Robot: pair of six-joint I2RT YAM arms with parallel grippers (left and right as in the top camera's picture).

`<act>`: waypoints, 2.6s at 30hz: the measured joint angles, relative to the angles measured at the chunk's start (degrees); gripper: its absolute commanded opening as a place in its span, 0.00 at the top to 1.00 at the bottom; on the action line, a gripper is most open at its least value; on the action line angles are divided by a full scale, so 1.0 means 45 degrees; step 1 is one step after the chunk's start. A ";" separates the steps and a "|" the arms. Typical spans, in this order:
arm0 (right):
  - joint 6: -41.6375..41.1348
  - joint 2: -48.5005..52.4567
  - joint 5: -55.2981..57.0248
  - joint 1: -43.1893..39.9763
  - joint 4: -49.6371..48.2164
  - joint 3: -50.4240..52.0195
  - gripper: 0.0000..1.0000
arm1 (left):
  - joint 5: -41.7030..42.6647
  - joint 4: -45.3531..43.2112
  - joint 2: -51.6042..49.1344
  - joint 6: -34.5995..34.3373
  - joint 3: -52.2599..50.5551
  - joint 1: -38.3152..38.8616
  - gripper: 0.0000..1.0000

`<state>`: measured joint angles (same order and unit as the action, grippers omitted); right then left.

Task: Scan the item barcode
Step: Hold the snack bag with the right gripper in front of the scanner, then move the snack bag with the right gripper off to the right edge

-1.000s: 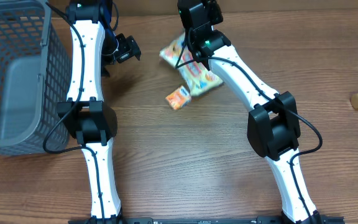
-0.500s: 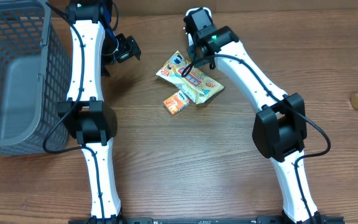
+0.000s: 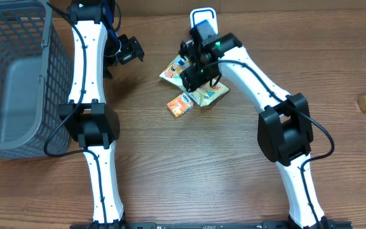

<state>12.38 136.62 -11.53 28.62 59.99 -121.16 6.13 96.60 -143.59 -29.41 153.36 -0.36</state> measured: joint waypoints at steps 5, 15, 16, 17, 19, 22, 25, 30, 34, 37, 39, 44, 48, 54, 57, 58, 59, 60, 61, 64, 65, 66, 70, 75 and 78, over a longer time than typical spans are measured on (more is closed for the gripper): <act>0.0078 0.0000 0.0393 0.0253 -0.1525 0.1399 0.46 | 0.0000 0.0000 0.0000 0.0000 0.0000 0.0000 0.00; -0.1812 -0.0204 0.2336 0.0233 -0.3084 0.2045 0.96 | 0.0000 -0.0005 0.0000 -0.0005 0.0000 0.0000 0.00; -0.2059 -0.0204 0.2404 0.0233 -0.3050 0.1996 0.96 | 0.0000 0.0000 0.0000 0.0000 0.0000 0.0000 0.00; -0.2385 -0.0204 0.2531 0.0233 -0.2880 0.1880 0.96 | 0.0000 -0.0005 0.0000 0.0000 0.0000 0.0000 0.00; -0.2715 -0.0083 0.2701 0.0219 -0.2385 0.1350 0.96 | 0.0000 0.0000 0.0000 -0.0005 0.0000 0.0000 0.00; -0.3128 0.0223 0.3298 0.0131 -0.1676 -0.0602 0.96 | 0.0000 -0.0005 0.0000 0.0000 0.0000 0.0000 0.00; -0.3245 0.0301 0.4619 0.0005 -0.1744 -0.2759 0.96 | 0.0000 -0.0010 0.0000 -0.0005 0.0000 0.0000 0.00; -0.2749 0.0151 0.7465 -0.0131 -0.4226 -0.4177 0.96 | 0.0000 0.0000 0.0000 0.0000 0.0000 0.0000 0.00; -0.1919 0.0355 0.8437 -0.0204 -0.5969 -0.4177 0.96 | 0.0000 0.0000 0.0000 0.0000 0.0000 0.0000 0.00; -0.1695 0.0947 0.8748 -0.0209 -0.6771 -0.4177 0.96 | 0.0000 -0.0005 0.0000 0.0000 0.0000 0.0000 0.00; -0.1656 0.1389 0.8791 -0.0199 -0.6873 -0.4177 0.96 | 0.0000 0.0000 0.0000 0.0000 0.0000 0.0000 0.00; -0.1598 0.2905 0.8811 -0.0194 -0.6858 -0.4138 0.96 | 0.0000 -0.0005 0.0000 0.0000 0.0000 0.0000 0.00; -0.1598 0.2919 0.9024 -0.0194 -0.7320 -0.4129 0.96 | 0.0000 -0.0005 0.0000 0.0000 0.0000 0.0000 0.00; -0.1914 0.2778 1.0457 -0.0223 -0.7135 -0.4129 0.96 | 0.0000 -0.0005 0.0000 0.0000 0.0000 0.0000 0.00; -0.2535 0.2244 1.0666 -0.0442 -0.6382 -0.4129 0.96 | 0.0000 -0.0005 0.0000 -0.0005 0.0000 0.0000 0.00; -0.2992 0.1860 1.0676 -0.0636 -0.5819 -0.4129 0.96 | 0.0000 -0.0005 0.0000 0.0000 0.0000 0.0000 0.00; -0.3283 0.1598 1.0661 -0.0801 -0.5508 -0.4124 0.96 | 0.0000 -0.0010 0.0000 0.0000 0.0000 0.0000 0.00; -0.4075 0.0821 1.0700 -0.1375 -0.4745 -0.4124 0.96 | 0.0000 -0.0010 0.0000 0.0000 0.0000 0.0000 0.00; -0.4755 0.0262 1.0715 -0.1865 -0.4036 -0.4138 0.96 | 0.0005 0.0000 0.0000 0.0000 0.0000 0.0000 0.00; -0.6441 -0.1205 1.0778 -0.3653 -0.1511 -0.4163 0.96 | 0.0000 -0.0010 0.0000 -0.0005 0.0000 0.0000 0.00; -0.6921 -0.1481 1.0792 -0.4269 -0.0758 -0.4211 0.96 | 0.0000 -0.0015 0.0000 0.0000 0.0000 0.0000 0.00; -0.7451 -0.1690 1.0807 -0.4920 0.0107 -0.4260 0.96 | 0.0000 -0.0019 0.0000 -0.0005 0.0000 0.0000 0.00; -0.9282 -0.1661 1.0613 -0.7815 0.2710 -0.4226 0.96 | 0.0000 -0.0019 0.0000 -0.0005 0.0000 0.0000 0.00; -1.0545 -0.1506 0.9865 -1.1011 0.3628 -0.3769 0.96 | 0.0000 -0.0024 0.0000 0.0000 0.0000 0.0000 0.00; -1.0948 -0.1506 0.9389 -1.2318 0.3677 -0.3162 0.96 | 0.0000 -0.0019 0.0000 0.0000 0.0000 0.0000 0.00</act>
<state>-36.88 129.84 30.72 -26.81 76.53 -135.39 6.13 96.51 -143.59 -29.41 153.36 -0.36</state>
